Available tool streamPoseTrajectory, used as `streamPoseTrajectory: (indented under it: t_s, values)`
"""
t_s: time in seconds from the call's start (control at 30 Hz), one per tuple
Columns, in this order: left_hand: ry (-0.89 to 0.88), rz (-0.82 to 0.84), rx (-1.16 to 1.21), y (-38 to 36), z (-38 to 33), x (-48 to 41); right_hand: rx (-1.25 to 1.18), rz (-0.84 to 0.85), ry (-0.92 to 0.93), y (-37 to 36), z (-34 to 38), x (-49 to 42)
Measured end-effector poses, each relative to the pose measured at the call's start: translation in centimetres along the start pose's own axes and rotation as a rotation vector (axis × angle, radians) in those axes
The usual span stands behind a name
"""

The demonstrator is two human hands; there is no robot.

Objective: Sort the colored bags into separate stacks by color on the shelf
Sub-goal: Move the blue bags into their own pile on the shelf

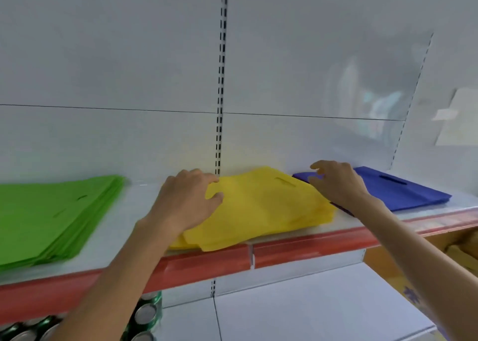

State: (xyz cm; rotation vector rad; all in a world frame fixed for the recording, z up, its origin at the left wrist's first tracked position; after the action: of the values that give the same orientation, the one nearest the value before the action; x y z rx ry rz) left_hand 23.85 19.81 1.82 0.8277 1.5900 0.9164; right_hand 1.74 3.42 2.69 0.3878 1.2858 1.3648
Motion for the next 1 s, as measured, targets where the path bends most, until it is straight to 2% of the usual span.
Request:
streamPoseTrajectory:
  t_s: [0.3,0.47,0.57,0.7,0.8,0.87,1.0]
  values:
    - [-0.099,-0.002,0.038,-6.7,-16.5,-8.1,-0.008,-0.009,-0.024,1.9,-15.2,-5.0]
    - [-0.020,-0.051,0.044,-11.7,-23.8,-11.6,-0.008,0.010,-0.013,2.1,-25.5,-8.4]
    - [0.033,0.017,-0.031,-15.0,-27.8,-13.7,0.007,0.070,-0.019,2.0,-31.3,-10.7]
    - [0.183,0.106,-0.070,-17.9,-28.8,-16.0,0.014,0.127,-0.054,1.9,-36.0,-13.4]
    - [0.330,0.114,0.001,-19.3,-27.5,-16.4,0.059,0.217,-0.015,0.6,-36.4,-14.5]
    - [0.412,0.100,-0.051,-19.6,-26.6,-16.3,0.088,0.272,0.001,-0.5,-36.5,-15.1]
    - [0.507,0.178,-0.137,-20.7,-25.9,-16.0,0.108,0.311,0.007,-1.8,-37.1,-16.3]
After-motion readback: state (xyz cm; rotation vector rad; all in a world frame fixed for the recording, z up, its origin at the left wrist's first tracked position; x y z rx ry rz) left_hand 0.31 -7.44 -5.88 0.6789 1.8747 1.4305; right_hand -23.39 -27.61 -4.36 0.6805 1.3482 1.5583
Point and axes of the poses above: each hand's wrist, its own x-axis away from the middle knuckle, its own y-axis out of the back of the hand, z = x × y, the point moved 10 cm from there along -x, towards the middle knuckle, and after that the axes turned 2 degrees about z, right-handed, at the moved point
